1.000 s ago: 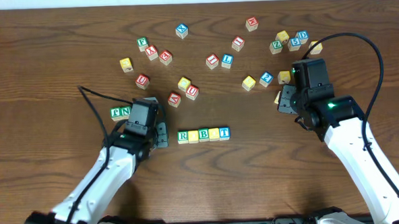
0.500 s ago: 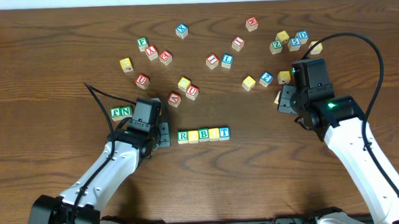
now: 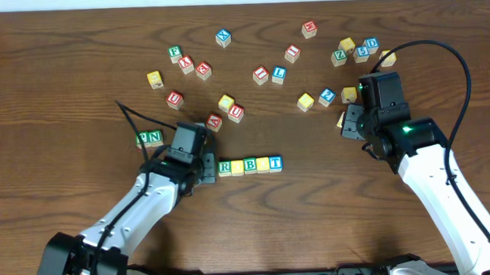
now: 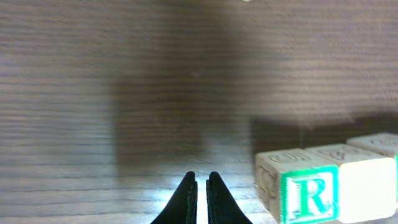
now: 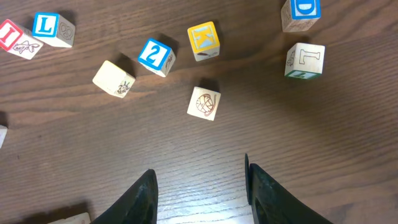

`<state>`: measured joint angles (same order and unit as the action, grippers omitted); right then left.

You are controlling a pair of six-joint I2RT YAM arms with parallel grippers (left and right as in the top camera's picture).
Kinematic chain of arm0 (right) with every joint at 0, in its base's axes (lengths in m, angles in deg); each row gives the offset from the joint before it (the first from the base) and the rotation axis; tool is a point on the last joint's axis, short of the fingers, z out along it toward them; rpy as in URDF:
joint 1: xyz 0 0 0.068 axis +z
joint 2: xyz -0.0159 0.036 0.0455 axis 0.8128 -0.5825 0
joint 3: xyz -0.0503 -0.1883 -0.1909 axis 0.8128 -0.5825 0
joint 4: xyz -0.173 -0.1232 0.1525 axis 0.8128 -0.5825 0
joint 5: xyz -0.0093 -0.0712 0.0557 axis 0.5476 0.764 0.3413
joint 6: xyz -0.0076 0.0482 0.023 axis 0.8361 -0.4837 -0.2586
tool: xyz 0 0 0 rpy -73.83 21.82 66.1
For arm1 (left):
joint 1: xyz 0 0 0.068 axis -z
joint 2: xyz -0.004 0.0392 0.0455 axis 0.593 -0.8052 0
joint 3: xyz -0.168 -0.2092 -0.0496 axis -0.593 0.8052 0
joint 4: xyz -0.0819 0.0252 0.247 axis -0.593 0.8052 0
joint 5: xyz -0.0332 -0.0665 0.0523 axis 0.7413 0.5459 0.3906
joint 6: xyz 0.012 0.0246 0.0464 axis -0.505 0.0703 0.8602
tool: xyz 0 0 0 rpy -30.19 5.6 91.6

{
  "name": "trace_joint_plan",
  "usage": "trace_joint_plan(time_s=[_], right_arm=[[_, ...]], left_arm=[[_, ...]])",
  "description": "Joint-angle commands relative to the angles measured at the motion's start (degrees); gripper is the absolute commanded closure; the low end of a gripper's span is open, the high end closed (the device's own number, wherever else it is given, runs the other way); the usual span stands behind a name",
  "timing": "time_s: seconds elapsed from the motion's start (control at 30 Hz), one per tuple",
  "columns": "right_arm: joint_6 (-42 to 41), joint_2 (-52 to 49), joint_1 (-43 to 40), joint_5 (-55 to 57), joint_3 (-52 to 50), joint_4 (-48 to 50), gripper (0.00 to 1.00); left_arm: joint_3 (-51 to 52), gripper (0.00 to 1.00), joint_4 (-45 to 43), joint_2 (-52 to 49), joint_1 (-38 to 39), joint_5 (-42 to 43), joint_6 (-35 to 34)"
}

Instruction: Spell out ROBOT

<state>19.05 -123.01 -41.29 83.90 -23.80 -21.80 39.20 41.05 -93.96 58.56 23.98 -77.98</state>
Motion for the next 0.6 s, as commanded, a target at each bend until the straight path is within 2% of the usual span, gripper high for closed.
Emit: trace_joint_plan(time_s=[0.0,0.57], right_arm=[[0.6,1.0,-0.3,0.5,1.2,0.1,0.59],[0.6,1.0,-0.3,0.5,1.2,0.1,0.59]], left_arm=[[0.6,0.93,-0.2,-1.0,1.5,0.5,-0.3],[0.6,0.92,-0.9,-1.9,1.8,2.6,-0.3]])
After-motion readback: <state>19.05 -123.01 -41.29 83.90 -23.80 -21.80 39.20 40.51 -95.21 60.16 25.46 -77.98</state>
